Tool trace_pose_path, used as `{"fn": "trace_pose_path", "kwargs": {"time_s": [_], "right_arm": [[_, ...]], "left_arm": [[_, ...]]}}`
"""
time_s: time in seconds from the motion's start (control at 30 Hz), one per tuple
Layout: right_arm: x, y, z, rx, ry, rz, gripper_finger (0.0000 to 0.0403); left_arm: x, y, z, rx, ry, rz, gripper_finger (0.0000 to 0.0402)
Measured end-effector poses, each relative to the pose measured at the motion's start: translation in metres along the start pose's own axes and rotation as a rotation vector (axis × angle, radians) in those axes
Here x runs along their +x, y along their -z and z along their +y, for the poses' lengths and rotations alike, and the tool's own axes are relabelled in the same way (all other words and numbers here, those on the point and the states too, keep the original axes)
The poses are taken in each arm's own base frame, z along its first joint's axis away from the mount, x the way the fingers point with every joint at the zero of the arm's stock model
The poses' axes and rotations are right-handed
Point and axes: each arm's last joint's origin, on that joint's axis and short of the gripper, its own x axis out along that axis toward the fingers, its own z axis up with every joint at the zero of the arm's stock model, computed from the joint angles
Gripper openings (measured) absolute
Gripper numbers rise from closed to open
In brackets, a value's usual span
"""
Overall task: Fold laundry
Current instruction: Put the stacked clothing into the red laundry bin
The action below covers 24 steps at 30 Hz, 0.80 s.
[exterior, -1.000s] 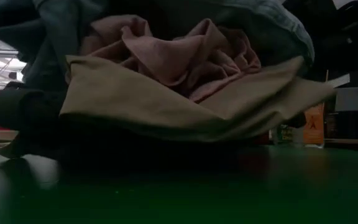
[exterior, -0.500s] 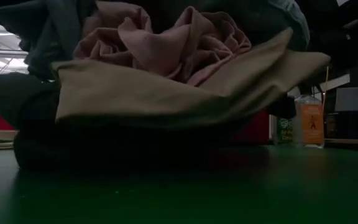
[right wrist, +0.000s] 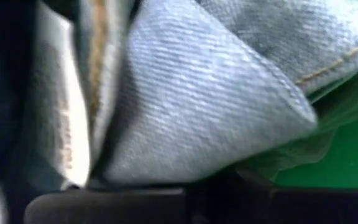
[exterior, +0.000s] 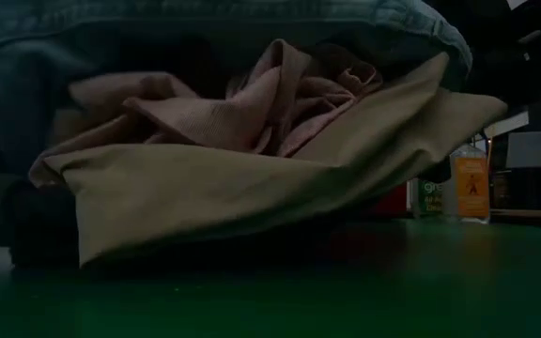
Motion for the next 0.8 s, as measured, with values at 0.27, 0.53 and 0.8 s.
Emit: {"fn": "trace_pose_path", "kwargs": {"time_s": [0.27, 0.53, 0.8], "right_arm": [[0.000, 0.000, -0.001, -0.015, 0.005, 0.011, 0.0015], [0.000, 0.002, -0.005, -0.014, 0.051, 0.028, 0.0016], [-0.001, 0.003, -0.008, -0.013, 0.081, 0.038, 0.0016]], "left_arm": [[0.006, 0.000, 0.002, -0.045, -0.030, 0.002, 0.0187], [0.030, 0.002, 0.000, -0.077, -0.019, 0.007, 0.0217], [0.060, 0.002, -0.011, -0.081, 0.118, -0.009, 0.0212]]}}
